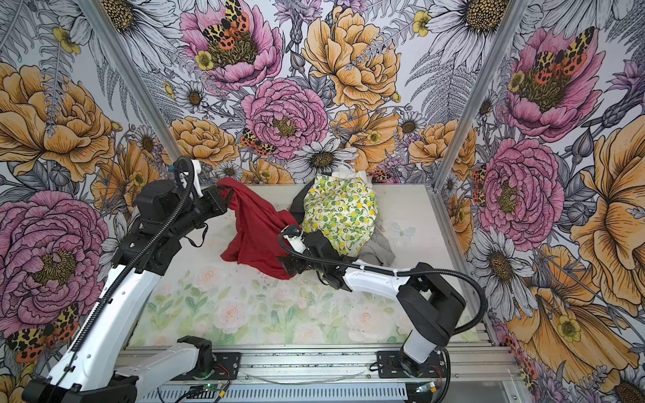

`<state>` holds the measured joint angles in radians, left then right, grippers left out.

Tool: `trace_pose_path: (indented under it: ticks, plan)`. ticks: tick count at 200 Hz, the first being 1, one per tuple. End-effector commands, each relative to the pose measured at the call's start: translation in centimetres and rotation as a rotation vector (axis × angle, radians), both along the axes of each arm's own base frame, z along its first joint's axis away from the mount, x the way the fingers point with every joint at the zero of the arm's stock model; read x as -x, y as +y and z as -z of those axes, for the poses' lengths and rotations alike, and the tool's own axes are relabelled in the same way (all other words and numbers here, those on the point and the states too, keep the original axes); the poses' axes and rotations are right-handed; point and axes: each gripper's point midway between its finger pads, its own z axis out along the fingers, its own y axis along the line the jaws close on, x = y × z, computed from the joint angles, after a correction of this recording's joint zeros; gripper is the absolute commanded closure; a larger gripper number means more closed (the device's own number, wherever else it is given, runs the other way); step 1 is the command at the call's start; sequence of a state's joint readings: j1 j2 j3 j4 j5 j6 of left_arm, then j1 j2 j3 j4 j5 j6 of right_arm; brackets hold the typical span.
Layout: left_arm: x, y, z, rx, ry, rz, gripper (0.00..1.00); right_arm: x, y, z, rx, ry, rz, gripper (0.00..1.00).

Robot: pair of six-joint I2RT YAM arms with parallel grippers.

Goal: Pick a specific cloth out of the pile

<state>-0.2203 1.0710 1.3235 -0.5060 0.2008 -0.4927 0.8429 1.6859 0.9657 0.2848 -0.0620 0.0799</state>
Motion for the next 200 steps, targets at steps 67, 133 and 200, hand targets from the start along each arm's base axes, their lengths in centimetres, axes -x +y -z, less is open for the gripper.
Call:
trace_pose_path:
  ticks: [67,133,200]
  plan:
    - [0.6,3.3,2.1,0.022,0.037,-0.068,1.0,-3.1,4.0,-13.0,-0.277,-0.087,0.007,1.0]
    - [1.5,5.7,6.7,0.029,0.116,-0.148,0.97,-3.4,8.3,-21.6,-0.553,0.011,-0.093,1.0]
    - [2.9,2.9,13.9,0.016,0.228,-0.07,0.43,-4.8,7.2,-19.6,-0.522,0.024,0.02,1.0]
